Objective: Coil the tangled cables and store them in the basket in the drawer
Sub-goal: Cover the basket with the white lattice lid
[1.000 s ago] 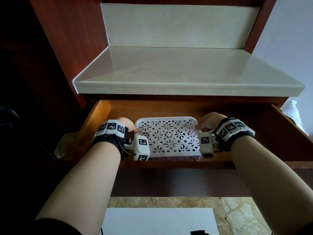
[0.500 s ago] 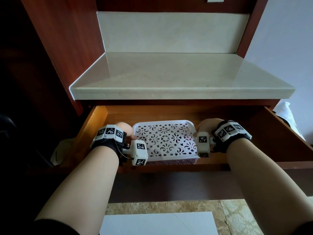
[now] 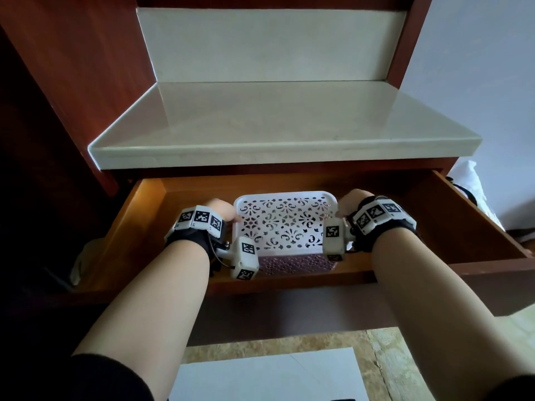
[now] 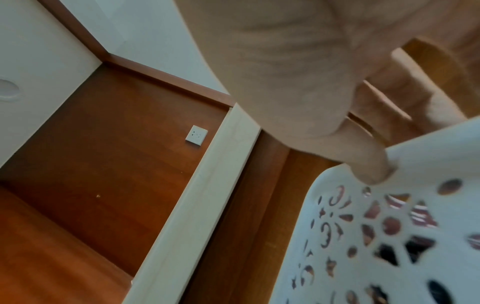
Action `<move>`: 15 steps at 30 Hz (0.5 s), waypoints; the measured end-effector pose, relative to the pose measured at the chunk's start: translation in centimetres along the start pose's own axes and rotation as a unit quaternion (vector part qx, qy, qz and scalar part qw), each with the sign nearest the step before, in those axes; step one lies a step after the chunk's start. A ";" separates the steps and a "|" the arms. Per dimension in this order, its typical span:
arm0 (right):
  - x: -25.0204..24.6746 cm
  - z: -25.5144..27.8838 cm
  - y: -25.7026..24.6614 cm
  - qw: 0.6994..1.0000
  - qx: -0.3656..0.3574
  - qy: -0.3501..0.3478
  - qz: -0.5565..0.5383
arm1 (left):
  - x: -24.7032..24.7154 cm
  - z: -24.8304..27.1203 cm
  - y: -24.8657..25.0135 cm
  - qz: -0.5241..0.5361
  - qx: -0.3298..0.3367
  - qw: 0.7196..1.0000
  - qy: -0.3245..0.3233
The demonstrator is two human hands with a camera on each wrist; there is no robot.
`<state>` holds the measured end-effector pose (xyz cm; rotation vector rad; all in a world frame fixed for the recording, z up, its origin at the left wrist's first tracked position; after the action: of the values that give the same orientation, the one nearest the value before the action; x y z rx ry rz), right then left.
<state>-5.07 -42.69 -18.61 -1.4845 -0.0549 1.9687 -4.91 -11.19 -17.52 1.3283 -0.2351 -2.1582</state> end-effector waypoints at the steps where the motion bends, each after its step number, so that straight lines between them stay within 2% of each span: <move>1: 0.1 0.1 0.1 1.000 0.019 -0.015 0.000 | -0.2 -0.2 -0.2 0.018 0.000 1.000 0.011; 3: -0.7 0.9 -0.9 1.000 0.010 0.009 0.009 | -0.6 -0.2 -0.2 0.051 0.009 0.998 0.026; 5: -3.1 1.7 -2.1 0.996 0.009 0.082 -0.020 | -1.1 0.0 0.4 0.077 0.026 0.996 0.034; 6: -4.3 2.0 -3.1 0.992 -0.009 0.122 -0.034 | -1.6 0.2 0.9 0.085 0.041 0.995 0.041; 8: -5.3 2.9 -5.6 0.988 -0.061 0.141 -0.021 | -3.0 0.8 2.4 0.099 0.088 0.989 0.061; 12: -4.8 5.5 -10.4 0.977 -0.183 0.103 0.030 | -5.6 4.2 5.5 0.114 0.175 0.973 0.101; 15: -4.6 7.6 -12.2 0.971 -0.219 0.082 0.039 | -6.3 6.0 6.9 0.096 0.218 0.965 0.110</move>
<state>-5.27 -32.99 -7.07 -1.9524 -0.3857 1.9703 -5.35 -14.16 -6.80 1.6950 -0.7506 -1.8397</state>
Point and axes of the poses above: each hand's wrist, its own z-axis away from the middle knuckle, its own x-axis out of the palm, y = z × x, the point moved 10 cm from there along -z, towards the middle knuckle, and after that the axes turned 2 degrees about -y, right-handed, at the moved point
